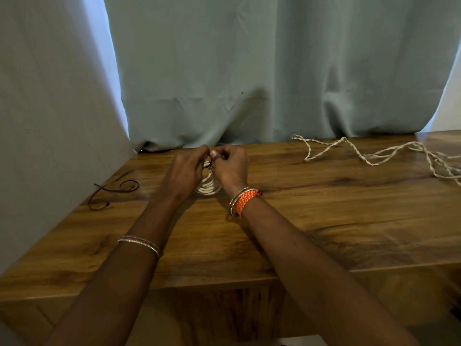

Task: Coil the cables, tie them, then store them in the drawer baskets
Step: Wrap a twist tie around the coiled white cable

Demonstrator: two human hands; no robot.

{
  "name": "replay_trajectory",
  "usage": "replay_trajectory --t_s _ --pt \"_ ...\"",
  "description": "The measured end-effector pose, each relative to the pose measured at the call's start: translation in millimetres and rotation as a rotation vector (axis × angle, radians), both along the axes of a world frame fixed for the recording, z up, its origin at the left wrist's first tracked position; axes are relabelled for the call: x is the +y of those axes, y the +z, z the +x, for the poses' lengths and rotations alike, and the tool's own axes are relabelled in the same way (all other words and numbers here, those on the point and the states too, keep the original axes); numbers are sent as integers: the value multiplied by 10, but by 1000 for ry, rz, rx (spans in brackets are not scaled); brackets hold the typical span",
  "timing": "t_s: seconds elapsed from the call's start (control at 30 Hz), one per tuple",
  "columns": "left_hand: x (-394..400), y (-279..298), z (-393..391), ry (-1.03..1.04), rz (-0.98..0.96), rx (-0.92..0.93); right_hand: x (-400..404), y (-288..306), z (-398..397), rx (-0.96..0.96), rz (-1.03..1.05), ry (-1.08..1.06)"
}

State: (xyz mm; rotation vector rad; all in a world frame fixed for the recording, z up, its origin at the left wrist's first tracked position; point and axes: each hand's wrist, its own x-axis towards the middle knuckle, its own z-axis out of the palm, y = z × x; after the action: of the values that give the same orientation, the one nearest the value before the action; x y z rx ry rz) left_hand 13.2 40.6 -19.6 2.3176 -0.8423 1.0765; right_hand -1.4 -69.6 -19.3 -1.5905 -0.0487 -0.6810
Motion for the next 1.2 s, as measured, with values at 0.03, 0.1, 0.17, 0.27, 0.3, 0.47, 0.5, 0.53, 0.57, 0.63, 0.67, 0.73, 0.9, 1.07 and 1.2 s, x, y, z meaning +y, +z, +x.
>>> replay_trajectory --t_s 0.03,0.1,0.17,0.27,0.3,0.47,0.5,0.53,0.57,0.63,0.67,0.73,0.9,1.07,1.2 --pt "6 -8 7 -1 -8 5 -7 -3 3 7 -3 22" --pt "18 -23 7 1 -34 16 -14 0 2 20 -14 65" --pt "27 -30 0 11 -63 22 -16 5 8 30 -38 90" --pt "35 -26 -8 17 -81 17 -23 26 20 39 -47 114" --pt "36 -27 -6 18 -86 16 -31 37 16 40 -39 124" --pt "44 -33 -4 -31 -144 53 -101 55 8 -97 -233 62" --pt "44 -28 -7 -45 -149 64 -114 63 12 -104 -292 42" --pt "41 -22 -14 -62 -145 74 -129 71 16 -100 -364 22" --pt "32 -16 -24 -80 -140 83 -145 80 16 -97 -446 6" --pt "11 -9 -47 -104 -136 97 -164 93 -4 -108 -611 -32" --pt "3 -12 -49 -109 -143 104 -164 97 -22 -125 -676 -64" --pt "-13 -25 -44 -128 -193 144 -153 105 -49 -170 -763 -140" --pt "-108 11 -94 -263 -387 336 -167 135 -64 -178 -817 -206" --pt "-87 52 -72 -321 -429 417 -229 190 -98 -192 -846 -233" --pt "-106 97 -91 -388 -427 440 -212 219 -124 -175 -715 -275"
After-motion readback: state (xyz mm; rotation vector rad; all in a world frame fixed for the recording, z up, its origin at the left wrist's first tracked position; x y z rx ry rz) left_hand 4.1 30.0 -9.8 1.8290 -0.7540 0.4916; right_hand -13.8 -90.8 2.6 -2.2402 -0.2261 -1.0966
